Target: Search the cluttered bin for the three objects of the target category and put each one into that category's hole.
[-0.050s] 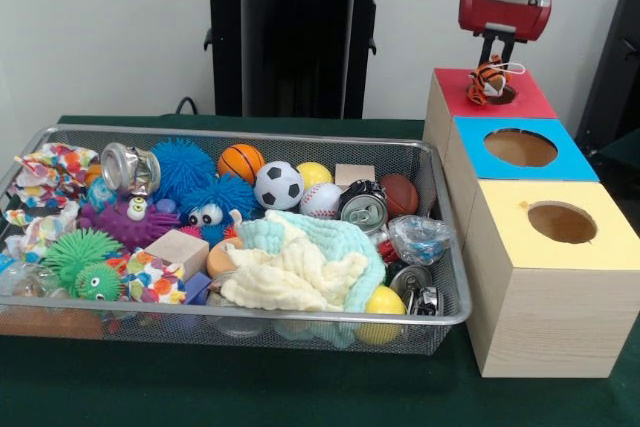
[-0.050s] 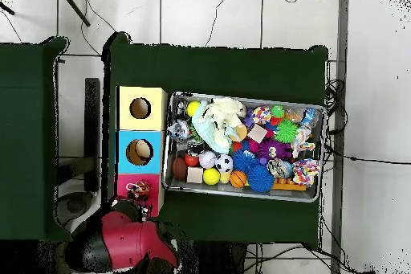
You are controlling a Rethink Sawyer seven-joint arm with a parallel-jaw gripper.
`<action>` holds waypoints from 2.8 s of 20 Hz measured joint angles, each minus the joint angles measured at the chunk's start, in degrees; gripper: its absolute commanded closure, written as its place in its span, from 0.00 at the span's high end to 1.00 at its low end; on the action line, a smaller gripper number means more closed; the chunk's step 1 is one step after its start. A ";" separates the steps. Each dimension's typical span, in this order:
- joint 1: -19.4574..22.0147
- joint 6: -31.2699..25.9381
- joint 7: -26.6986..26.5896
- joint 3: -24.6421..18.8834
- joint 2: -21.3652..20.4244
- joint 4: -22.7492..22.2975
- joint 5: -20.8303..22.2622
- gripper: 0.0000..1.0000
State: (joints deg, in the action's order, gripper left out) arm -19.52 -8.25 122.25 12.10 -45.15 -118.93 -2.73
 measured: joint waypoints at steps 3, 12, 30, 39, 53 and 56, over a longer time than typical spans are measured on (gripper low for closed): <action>-0.08 0.35 0.00 0.00 0.00 -0.17 -0.38 0.00; -0.67 0.78 0.00 -0.08 0.02 -0.47 -2.16 0.00; -0.77 0.83 0.00 -0.18 -1.08 -0.77 -2.70 0.00; 0.10 0.84 0.00 -0.24 -1.75 -0.77 -2.70 0.00; 0.25 0.84 0.00 -0.29 -1.86 -0.77 -2.70 1.00; 0.25 0.84 0.00 -0.29 -1.86 -0.77 -2.70 1.00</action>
State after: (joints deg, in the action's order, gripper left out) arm -19.27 -7.41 122.25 11.81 -47.01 -119.70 -5.43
